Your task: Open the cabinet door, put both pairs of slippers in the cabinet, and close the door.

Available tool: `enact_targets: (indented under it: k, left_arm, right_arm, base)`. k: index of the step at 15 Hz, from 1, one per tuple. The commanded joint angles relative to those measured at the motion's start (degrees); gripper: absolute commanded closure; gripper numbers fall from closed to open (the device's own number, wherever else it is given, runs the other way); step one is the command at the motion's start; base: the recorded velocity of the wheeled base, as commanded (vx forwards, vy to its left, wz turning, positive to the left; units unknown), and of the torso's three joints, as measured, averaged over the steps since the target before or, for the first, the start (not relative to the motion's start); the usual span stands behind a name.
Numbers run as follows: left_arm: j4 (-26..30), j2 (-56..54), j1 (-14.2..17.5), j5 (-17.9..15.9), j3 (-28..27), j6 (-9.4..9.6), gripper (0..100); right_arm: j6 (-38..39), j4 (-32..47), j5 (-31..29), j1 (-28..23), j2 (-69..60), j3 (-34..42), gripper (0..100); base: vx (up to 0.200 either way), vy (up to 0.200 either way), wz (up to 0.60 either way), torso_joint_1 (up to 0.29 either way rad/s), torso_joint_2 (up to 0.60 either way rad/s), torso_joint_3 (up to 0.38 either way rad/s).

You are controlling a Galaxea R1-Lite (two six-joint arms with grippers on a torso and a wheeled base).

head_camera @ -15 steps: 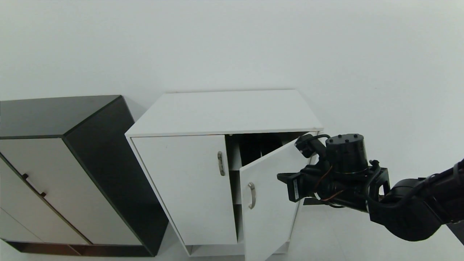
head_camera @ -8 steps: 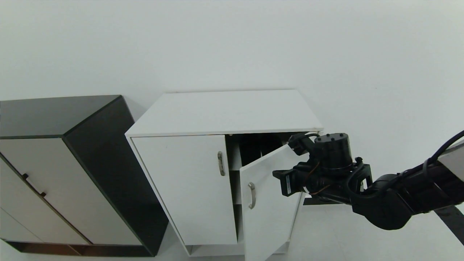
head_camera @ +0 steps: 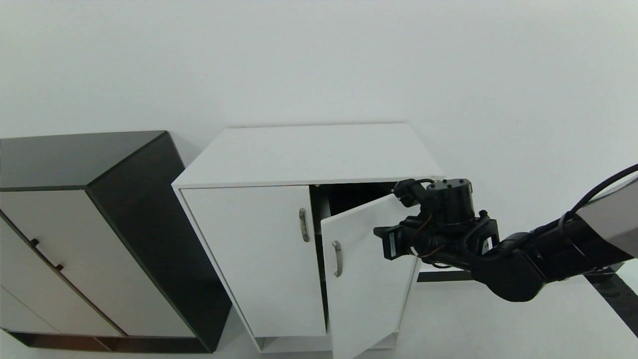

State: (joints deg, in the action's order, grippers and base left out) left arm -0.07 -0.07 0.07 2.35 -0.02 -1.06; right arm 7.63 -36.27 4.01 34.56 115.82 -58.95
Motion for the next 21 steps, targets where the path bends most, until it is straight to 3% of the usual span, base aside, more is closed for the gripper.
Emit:
enact_targets:
  k: [1,21]
  left_arm:
    - [-0.01,0.07,0.01,0.02,0.02,0.01,100]
    - [-0.01,0.07,0.01,-0.16,0.02,0.09,100]
  right_arm:
    - [0.02,-0.03,0.03,-0.81,0.98,-1.16,100]
    - [0.02,0.76,-0.06,-3.45,5.99,-9.78,100]
  base:
    - [0.000,0.000,0.00,0.000,0.00,0.000]
    - [0.000,0.000,0.00,0.000,0.00,0.000]
